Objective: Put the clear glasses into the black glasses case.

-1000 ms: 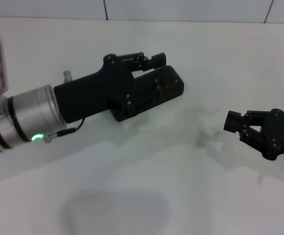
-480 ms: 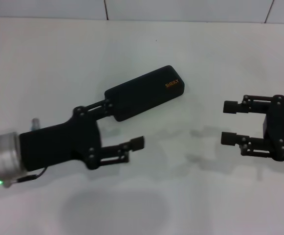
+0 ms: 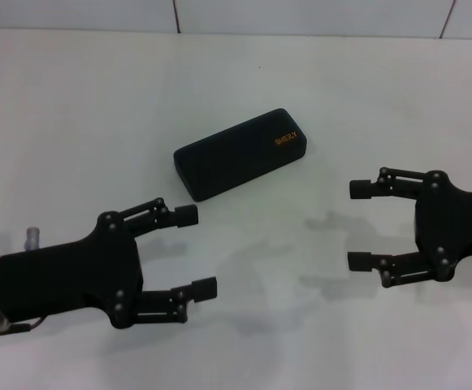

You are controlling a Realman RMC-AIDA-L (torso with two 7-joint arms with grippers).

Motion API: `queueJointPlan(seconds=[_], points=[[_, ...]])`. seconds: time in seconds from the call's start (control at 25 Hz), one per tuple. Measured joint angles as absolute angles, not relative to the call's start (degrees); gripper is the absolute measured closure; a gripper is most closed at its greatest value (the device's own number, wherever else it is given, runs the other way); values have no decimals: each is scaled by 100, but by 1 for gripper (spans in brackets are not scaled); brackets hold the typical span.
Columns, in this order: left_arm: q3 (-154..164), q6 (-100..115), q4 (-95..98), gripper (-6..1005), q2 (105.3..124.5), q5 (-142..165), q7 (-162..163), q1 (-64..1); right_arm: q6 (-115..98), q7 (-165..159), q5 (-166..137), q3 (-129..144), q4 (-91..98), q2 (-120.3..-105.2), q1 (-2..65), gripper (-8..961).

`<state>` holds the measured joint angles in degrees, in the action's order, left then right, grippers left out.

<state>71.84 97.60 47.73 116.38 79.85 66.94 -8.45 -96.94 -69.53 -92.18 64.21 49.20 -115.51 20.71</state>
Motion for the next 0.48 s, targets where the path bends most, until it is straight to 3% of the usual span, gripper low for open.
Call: queueJointPlan(seconds=[0.16,0.48], points=[[7182,9766,4774,109,11637,8139,6685,-859,-9631,-6942,-9227,6563,4917,-11562,2100,73],[7065,10073,4747,111,11672,8207,6458,-873,-9388,-6786,-9200,6899,4813,-11597,2105,73]])
